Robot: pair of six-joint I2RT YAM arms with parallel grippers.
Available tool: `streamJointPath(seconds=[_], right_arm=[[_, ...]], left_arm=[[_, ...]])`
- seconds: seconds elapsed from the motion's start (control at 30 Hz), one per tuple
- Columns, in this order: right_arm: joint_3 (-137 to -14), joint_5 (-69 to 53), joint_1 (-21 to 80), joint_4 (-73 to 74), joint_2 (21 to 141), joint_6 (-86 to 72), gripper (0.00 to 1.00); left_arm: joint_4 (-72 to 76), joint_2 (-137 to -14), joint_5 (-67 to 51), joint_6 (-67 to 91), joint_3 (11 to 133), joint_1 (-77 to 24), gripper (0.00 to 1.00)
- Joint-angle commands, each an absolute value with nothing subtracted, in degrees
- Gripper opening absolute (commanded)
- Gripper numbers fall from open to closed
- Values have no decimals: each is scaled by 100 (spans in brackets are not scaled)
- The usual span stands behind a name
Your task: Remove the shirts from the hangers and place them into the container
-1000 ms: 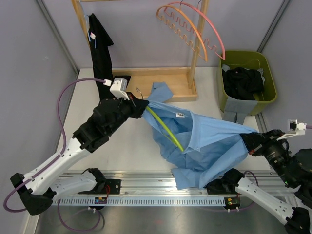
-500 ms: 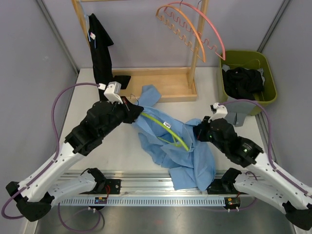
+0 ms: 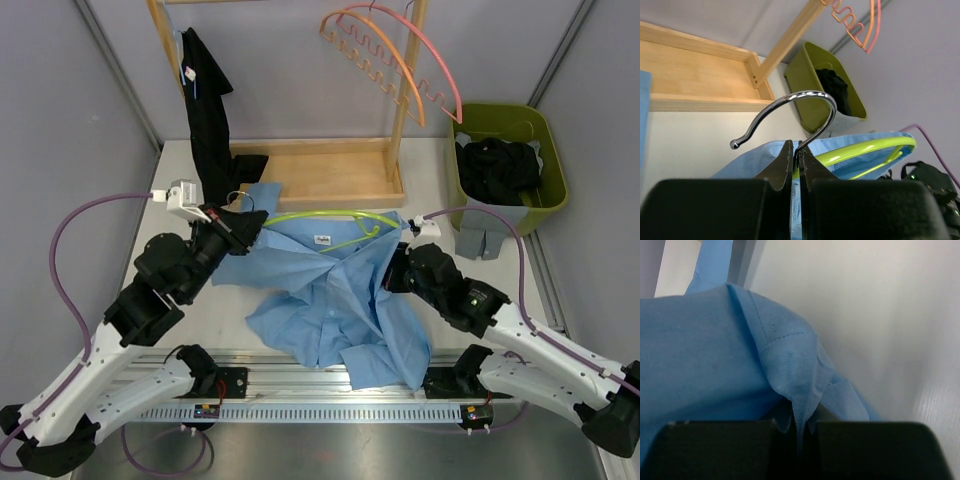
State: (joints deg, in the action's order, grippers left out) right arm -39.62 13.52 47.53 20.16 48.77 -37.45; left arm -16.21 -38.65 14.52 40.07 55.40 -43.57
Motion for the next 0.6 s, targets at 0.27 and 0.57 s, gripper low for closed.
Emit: streamJointPath(seconds=[0.27,0.57], right_arm=[[-3928,3206,4808,3828,3297,-4139,0],[-4254,4492,4808,5159,2821,-4983,0]], left_arm=[[-1615,-3280,2978,3525,6231,-4386,0],[-2206,-2488,3718,3226,6328,-4386,0]])
